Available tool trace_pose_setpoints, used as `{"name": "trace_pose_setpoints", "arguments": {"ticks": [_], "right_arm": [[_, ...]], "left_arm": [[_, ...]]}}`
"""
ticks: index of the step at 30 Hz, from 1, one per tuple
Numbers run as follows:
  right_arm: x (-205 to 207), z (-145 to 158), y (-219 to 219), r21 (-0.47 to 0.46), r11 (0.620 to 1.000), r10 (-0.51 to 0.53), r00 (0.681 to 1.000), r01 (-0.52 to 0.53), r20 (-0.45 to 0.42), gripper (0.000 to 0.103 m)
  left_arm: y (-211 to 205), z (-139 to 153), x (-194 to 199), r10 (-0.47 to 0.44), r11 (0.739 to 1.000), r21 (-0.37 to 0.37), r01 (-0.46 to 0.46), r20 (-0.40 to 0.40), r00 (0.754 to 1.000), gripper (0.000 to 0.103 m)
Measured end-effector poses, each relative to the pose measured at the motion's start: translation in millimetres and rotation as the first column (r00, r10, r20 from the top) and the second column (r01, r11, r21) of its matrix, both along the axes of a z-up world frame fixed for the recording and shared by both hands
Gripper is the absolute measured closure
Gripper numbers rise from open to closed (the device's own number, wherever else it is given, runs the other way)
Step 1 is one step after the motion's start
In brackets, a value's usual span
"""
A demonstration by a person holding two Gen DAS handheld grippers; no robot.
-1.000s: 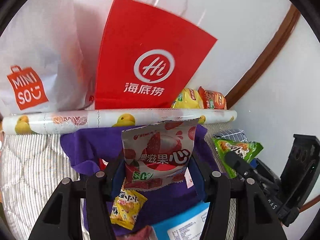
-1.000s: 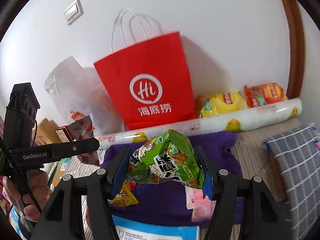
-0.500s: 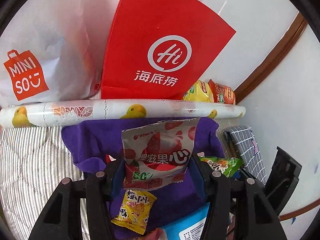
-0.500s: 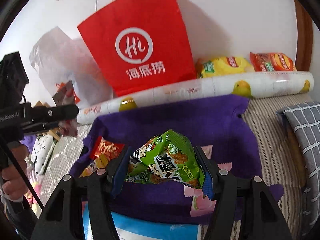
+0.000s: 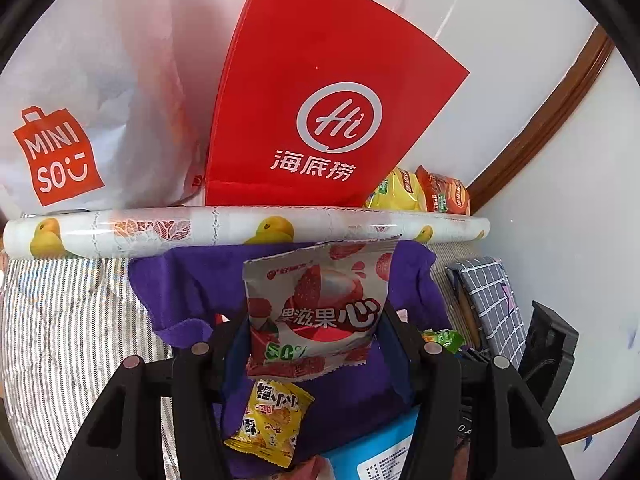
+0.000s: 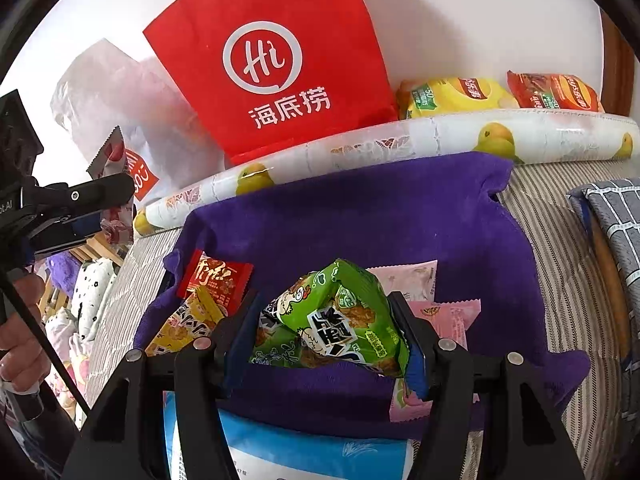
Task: Organize snacks
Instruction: 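Lower the green packet onto the towel and open the right tool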
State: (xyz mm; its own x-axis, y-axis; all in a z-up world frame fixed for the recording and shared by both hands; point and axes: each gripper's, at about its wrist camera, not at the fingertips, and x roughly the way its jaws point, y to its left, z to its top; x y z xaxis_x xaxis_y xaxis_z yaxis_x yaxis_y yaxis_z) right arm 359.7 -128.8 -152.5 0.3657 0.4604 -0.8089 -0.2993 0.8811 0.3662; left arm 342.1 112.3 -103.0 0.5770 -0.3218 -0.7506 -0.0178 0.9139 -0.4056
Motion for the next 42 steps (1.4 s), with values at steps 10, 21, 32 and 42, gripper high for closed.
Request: {"name": "trace_pose_setpoints", "arguments": {"ticks": [10,21,32,42], "right_arm": [[4,-6,4,-0.024,1.0,-0.002,0.999,0.001,-0.033,0.041],[3,-9,9,-0.06,0.998,0.007,0.999,-0.01,-0.043,0.039],[2,-9,11,-0.051,0.998,0.026,0.999,-0.029,-0.047,0.038],[-5,15,2,0.035,0.999,0.035,0.999,-0.036,0.026,0.036]], "left_arm": [[-2,-1,1,-0.005,1.0,0.005,0.005,-0.005,1.0,0.047],[-3,-2,3,-0.001,1.0,0.016,0.001,-0.014,1.0,0.047],[-5,-8,6,-0.003,1.0,0.026,0.003,-0.031,1.0,0.047],[-7,-13,10,-0.002,0.999,0.04,0.004,-0.047,0.999,0.047]]}}
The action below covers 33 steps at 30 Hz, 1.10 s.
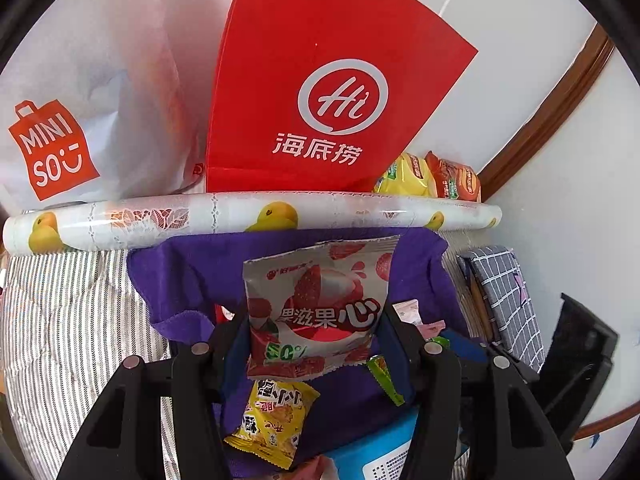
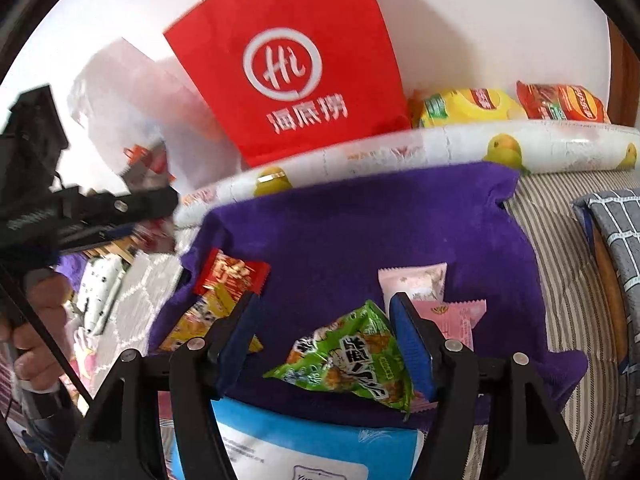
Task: Organize snacks
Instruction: 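Lower the green packet onto the towel and open the right tool, then lower the fruit candy bag onto the towel and open the left tool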
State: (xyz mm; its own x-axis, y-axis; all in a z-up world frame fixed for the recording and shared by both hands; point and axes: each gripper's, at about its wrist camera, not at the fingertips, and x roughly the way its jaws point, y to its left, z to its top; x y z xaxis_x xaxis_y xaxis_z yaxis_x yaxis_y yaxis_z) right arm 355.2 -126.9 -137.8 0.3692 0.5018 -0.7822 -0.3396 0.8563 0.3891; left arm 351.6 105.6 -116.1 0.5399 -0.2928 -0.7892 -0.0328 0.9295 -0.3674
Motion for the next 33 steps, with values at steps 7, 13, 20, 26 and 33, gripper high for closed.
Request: {"name": "trace_pose_setpoints", "arguments": {"ticks": [7,13,20,26,33], "right_arm": [[-3,13,-8,0.066,0.998,-0.011,0.999,0.008,0.042,0.036],[-5,21,-12,0.1,0.995,-0.02,0.997,0.012,0.073,0.035],[-2,21,-16,0.104,0.994,-0.039,0.996,0.031,0.075,0.035],[3,25,-35,0.125,0.987,-0.111,0.99,0.1,0.084,0.035],[9,19,-47,0.139,0.98,-0.15,0.987,0.142,0.052,0.035]], "left_arm": [[-1,-5,2,0.003,1.0,0.014,-0.002,-0.013,1.0,0.047],[-4,-12,5,0.0,1.0,0.027,0.001,-0.036,0.999,0.047],[-4,-10,5,-0.004,1.0,0.027,0.005,-0.031,1.0,0.047],[-11,-22,12,-0.018,0.999,0.045,0.022,-0.077,0.997,0.047],[-32,-43,16,-0.078,0.994,0.065,0.089,-0.162,0.984,0.047]]}}
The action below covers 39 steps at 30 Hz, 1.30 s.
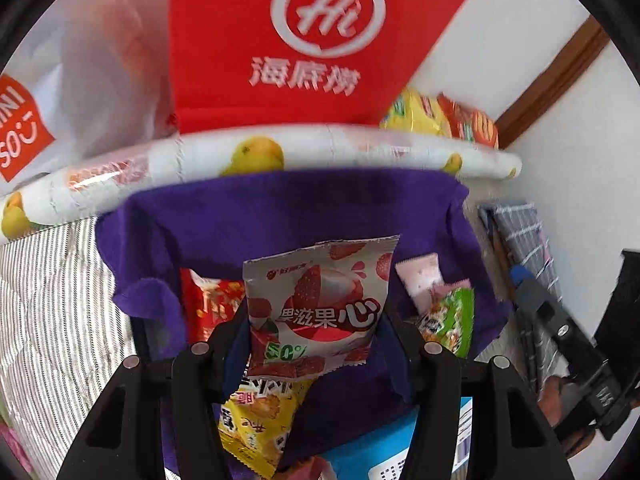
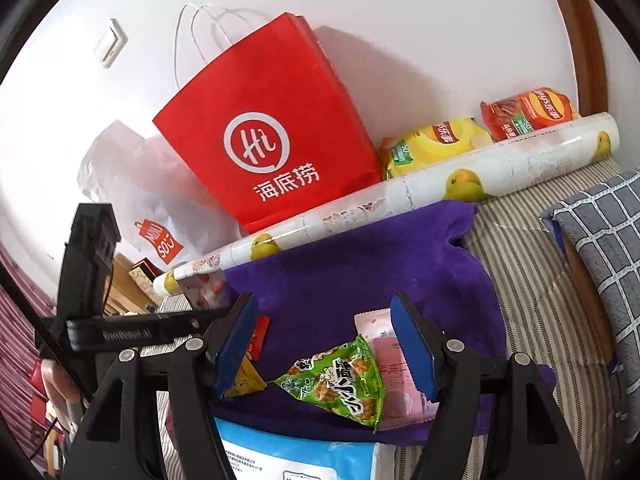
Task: Organize snacks
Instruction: 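Lower the fruit candy bag onto the towel and open the left tool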
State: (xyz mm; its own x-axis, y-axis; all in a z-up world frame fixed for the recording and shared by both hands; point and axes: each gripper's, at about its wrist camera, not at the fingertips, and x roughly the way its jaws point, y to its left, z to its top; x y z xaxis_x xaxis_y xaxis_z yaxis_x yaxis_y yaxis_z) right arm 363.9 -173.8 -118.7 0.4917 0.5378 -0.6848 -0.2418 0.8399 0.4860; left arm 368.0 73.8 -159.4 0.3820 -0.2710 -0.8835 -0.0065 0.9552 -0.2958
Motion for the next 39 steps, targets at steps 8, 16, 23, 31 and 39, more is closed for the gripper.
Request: {"name": "trace_pose_setpoints", "arguments": {"ticks": [8,16,23,31,39], "right_arm": [[0,0,3,-0.069,0.997,-0.013,1.0,0.015,0.027,0.035],[0,-6,8,-0.09,0.996,-0.007,1.0,0.009,0.026,0.035],[-3,-8,15,-0.11,0.994,0.009,0.999,-0.004,0.051,0.035],[-25,-2,13,-0.18,0.983,-0.021,0.995,0.038,0.094,0.035],[-77,26,4,-0.273,0.96,-0.031,0.992,0.064,0.124,0.036]], "left_arm": [[-7,-13,1,-0.017,0.998,0.056,0.02,-0.06,0.998,0.047],[-2,-14,3,-0.023,0.998,0.062,0.029,-0.1,0.995,0.034],[14,2,-3,0.014,0.998,0.054,-0.011,-0.054,0.998,0.03],[25,39,-20,0.021,1.0,-0.007,-0.021,0.069,0.997,0.03],[20,74,-39,0.003,0.999,-0.044,0.005,0.169,0.986,0.03]]}}
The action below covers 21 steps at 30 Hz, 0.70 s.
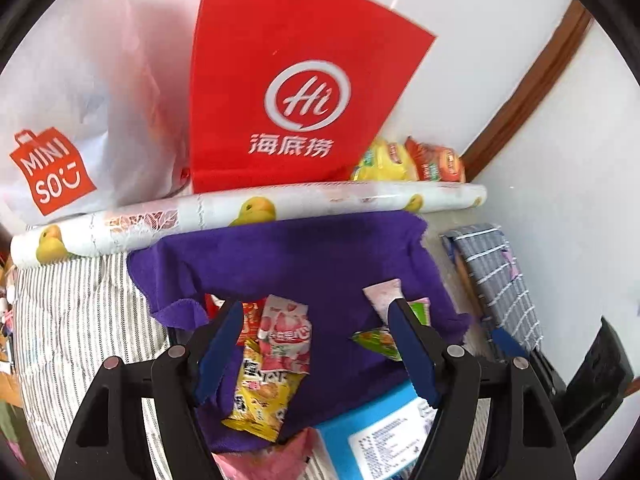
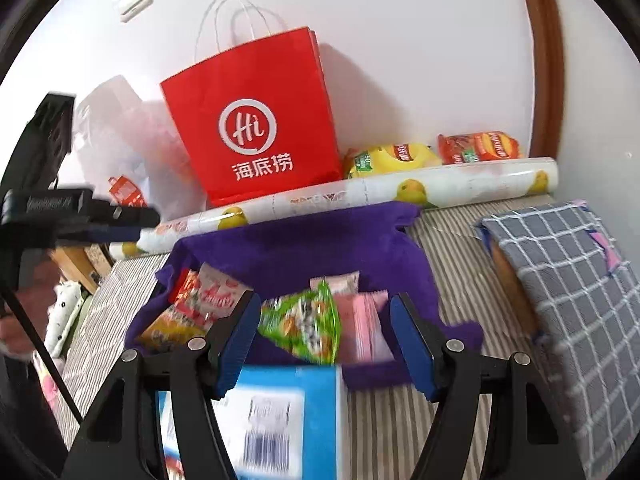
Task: Organize snacks
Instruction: 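Lower the fruit candy bag onto the towel and open the left tool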
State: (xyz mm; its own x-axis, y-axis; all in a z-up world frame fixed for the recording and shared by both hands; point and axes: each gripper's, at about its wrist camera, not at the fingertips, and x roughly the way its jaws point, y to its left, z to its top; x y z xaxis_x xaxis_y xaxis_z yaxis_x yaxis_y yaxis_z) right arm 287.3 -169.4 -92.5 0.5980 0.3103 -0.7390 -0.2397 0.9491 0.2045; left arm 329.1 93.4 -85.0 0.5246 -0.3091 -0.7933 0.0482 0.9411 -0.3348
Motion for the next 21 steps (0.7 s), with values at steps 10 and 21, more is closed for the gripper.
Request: {"name": "trace_pose_setpoints", "arguments": {"ticks": [10,21], "right_arm": [[-87,19,-12,0.066,0.994,0.092,0.992,-0.086,-0.088,0.036],[-162,19,39,0.045,0.93,0.367,0.926,-0.364,-0.088,0.028]], "left_arm": [[-29,31,-30,-0.035,0.999,0.006,0.034,0.077,0.996,0.03],[13,-9,-106,0.071,0.995,-0.076,-0.071,-0.011,0.997,0.03]]}}
